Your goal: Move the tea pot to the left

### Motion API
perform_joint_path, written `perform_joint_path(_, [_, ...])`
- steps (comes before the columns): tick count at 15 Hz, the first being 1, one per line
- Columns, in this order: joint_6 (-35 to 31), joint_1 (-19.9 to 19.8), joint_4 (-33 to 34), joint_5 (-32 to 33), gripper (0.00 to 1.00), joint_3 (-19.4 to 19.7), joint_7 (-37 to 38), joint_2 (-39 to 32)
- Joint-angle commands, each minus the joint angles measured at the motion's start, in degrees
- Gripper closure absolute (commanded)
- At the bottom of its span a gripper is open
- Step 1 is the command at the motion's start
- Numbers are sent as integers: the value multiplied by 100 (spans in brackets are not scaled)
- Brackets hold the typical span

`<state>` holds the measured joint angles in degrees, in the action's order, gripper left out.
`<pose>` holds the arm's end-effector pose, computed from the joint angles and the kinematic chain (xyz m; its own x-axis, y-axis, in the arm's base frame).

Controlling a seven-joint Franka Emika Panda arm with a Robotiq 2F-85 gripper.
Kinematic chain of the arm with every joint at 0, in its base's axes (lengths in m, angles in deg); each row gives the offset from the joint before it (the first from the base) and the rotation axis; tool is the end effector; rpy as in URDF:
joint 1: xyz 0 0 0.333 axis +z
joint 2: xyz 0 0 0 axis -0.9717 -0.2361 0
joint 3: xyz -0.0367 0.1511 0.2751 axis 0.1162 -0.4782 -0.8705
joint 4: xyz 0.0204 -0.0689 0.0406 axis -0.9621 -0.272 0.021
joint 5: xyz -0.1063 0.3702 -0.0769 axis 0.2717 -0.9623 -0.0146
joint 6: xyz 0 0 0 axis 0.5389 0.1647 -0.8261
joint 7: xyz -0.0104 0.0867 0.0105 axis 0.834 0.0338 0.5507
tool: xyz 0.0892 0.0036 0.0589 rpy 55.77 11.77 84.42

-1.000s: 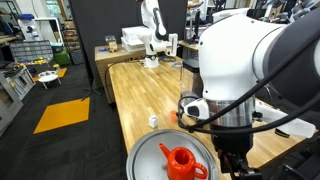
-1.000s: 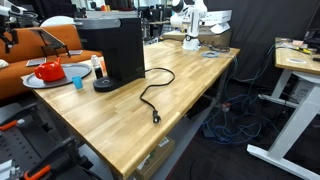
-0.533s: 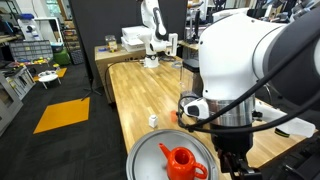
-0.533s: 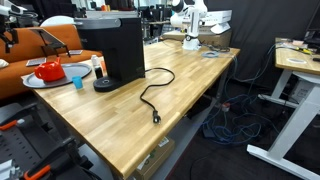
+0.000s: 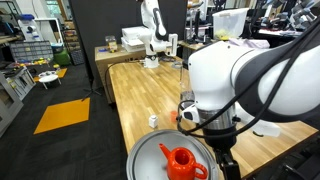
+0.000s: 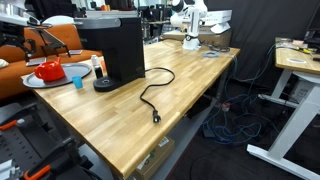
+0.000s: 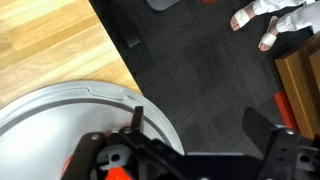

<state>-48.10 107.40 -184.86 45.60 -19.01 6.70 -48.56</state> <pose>0.3156 0.4245 0.2264 0.4365 0.8735 -0.2156 0.8296 -0.4835 -0.2793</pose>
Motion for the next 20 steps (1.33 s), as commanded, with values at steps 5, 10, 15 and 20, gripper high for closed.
perform_joint_path(5, [75,-125,1039,656,0,-54,659,-1034])
perform_joint_path(10, [48,-151,1162,694,0,14,866,-1254])
perform_joint_path(15, [70,-203,1145,682,0,34,925,-1349])
perform_joint_path(20, [0,-272,1118,652,0,0,856,-1341])
